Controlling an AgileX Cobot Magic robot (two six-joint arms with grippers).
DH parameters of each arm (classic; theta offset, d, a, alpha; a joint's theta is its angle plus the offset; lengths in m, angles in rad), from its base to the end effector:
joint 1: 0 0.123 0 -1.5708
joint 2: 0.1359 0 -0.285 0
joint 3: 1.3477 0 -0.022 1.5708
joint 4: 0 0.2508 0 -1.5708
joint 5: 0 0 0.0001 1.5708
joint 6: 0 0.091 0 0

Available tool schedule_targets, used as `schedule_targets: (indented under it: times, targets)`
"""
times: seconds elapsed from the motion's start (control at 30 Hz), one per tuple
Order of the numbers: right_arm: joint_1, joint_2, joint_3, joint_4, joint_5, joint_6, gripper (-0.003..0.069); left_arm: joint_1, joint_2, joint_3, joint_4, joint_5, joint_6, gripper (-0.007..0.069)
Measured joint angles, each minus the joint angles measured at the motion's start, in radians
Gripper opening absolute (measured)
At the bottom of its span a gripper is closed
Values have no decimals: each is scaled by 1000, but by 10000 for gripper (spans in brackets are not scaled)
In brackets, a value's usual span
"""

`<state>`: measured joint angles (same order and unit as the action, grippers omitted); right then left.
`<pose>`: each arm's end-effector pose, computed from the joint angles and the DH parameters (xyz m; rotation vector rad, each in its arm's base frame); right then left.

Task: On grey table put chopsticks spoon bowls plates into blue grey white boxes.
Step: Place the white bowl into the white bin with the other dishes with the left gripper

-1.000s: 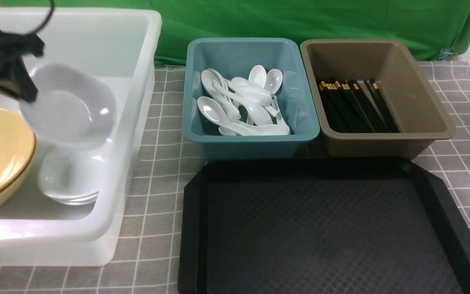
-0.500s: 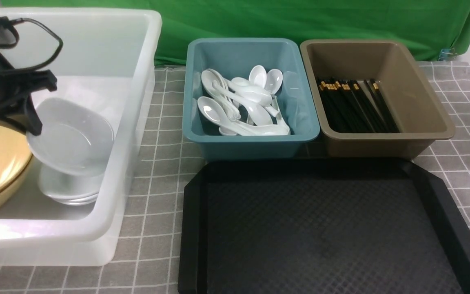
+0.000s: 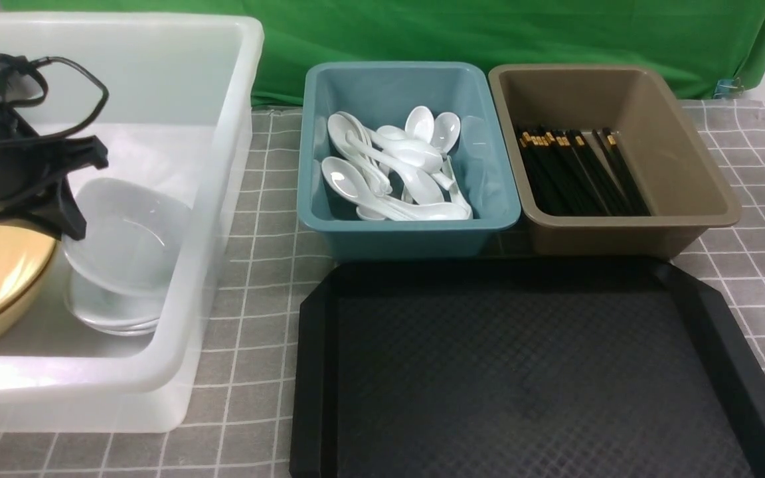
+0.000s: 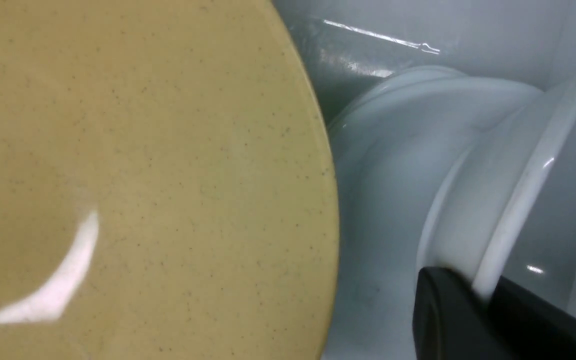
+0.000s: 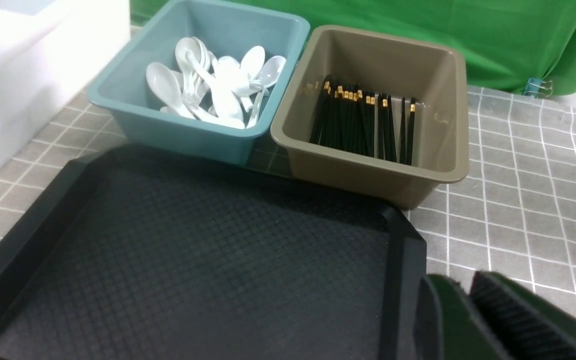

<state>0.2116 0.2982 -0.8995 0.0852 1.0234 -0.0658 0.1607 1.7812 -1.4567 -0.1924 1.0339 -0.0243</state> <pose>0.0053 0.0079 0.3894 -0.2708 1.8888 0.1981 0.3704 0.0449 0.2679 -0.3640 2.7993 -0.2253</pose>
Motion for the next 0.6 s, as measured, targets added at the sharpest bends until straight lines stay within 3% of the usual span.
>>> schedule_targets:
  times: [0.17, 0.6]
  targets:
    - [0, 0, 0, 0, 0, 0, 71, 0, 0, 2, -10, 10, 17, 79]
    - [0, 0, 0, 1, -1, 0, 73, -1, 0, -7, 42, 27, 24, 420]
